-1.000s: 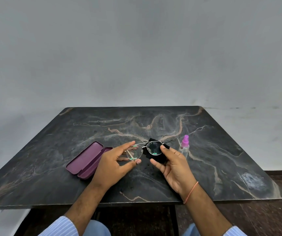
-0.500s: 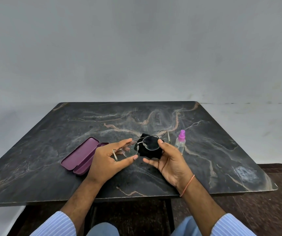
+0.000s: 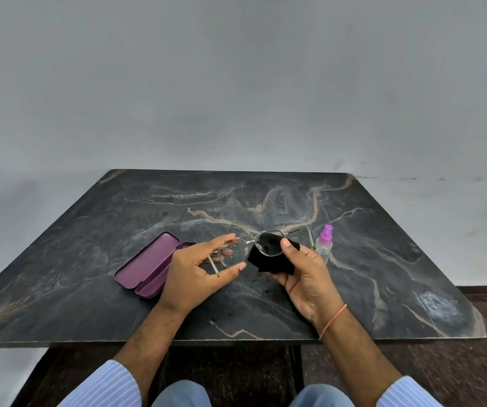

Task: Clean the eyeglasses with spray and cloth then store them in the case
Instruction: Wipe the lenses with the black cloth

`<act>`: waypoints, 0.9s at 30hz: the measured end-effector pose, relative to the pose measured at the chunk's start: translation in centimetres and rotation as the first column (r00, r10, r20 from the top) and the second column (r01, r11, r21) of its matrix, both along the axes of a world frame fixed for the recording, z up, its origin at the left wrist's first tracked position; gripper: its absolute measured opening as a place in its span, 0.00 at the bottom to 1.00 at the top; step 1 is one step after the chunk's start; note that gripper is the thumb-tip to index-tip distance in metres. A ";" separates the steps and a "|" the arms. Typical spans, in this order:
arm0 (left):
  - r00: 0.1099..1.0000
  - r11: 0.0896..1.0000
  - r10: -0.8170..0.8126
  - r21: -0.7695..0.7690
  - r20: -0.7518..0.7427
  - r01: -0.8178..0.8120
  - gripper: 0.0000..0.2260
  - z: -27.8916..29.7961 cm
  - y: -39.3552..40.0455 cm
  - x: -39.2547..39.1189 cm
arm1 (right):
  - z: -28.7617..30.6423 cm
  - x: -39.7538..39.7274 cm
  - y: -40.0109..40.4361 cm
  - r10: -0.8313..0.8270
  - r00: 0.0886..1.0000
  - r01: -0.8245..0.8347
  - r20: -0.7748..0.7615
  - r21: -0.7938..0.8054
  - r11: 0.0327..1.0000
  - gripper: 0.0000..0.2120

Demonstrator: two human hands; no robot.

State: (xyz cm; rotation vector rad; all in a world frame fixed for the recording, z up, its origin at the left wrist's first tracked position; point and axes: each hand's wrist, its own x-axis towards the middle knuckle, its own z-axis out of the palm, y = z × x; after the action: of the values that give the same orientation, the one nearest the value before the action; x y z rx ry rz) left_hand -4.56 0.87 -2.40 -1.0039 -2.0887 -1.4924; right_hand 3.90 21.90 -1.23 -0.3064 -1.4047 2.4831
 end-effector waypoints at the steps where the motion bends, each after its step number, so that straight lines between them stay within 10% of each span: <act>1: 1.000 1.000 0.008 0.004 -0.003 -0.008 0.27 0.0 0.0 0.0 | -0.1 -0.1 0.0 -0.025 1.000 0.025 -0.013 -0.006 1.000 0.17; 27: 0.998 1.000 -0.025 -0.004 0.049 0.025 0.26 0.0 0.0 0.1 | 0.1 0.2 0.1 0.147 0.989 -0.147 -0.008 -0.041 0.988 0.17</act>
State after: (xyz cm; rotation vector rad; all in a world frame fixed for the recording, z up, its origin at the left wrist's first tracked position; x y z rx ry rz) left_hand -4.51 0.83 -2.36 -1.0080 -2.1215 -1.5402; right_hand 4.15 21.98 -1.09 -0.2118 -1.4234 2.6311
